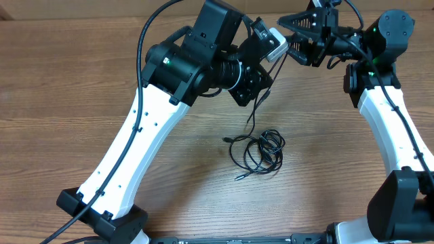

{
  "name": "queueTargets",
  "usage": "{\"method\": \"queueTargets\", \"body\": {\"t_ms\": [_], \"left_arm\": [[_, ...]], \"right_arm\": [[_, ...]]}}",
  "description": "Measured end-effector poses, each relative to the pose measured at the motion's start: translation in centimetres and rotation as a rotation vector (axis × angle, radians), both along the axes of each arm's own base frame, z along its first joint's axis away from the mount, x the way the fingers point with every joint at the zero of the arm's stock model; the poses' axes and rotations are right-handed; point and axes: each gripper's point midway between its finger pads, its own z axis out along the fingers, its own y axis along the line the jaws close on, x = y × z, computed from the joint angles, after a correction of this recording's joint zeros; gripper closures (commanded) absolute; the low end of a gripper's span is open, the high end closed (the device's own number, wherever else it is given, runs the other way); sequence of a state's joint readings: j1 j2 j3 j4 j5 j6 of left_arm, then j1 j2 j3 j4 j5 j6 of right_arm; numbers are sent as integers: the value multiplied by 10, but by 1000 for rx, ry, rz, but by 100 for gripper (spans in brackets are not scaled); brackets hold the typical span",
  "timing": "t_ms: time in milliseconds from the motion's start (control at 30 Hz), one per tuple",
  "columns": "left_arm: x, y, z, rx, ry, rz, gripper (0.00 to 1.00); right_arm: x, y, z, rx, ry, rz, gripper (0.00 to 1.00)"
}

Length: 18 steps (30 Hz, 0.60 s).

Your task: Untangle cables

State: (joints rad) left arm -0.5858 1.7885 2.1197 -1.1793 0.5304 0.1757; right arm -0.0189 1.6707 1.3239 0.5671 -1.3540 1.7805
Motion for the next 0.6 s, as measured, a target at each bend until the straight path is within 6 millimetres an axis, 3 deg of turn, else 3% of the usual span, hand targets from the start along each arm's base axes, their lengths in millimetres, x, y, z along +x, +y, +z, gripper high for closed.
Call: {"method": "queueTargets", "body": {"t_ms": [100, 200, 267, 333, 433, 500, 600], "left_arm": [[1, 1, -1, 7, 1, 5, 96], [2, 2, -2, 15, -5, 13, 96], [3, 3, -3, 20, -8, 18, 96], [4, 4, -3, 23, -12, 21, 82], [6, 4, -3, 30, -22, 23, 72], [7, 5, -4, 36, -29, 25, 51], [10, 5, -2, 31, -40, 35, 37]], "right_arm": [[1, 0, 0, 1, -2, -6, 56], [2, -1, 0, 3, 1, -10, 68], [2, 0, 1, 2, -3, -10, 83], [2, 0, 0, 4, 9, -9, 96], [1, 0, 0, 3, 5, -8, 96], [1, 0, 0, 3, 4, -8, 96], [1, 0, 0, 3, 3, -7, 96]]}}
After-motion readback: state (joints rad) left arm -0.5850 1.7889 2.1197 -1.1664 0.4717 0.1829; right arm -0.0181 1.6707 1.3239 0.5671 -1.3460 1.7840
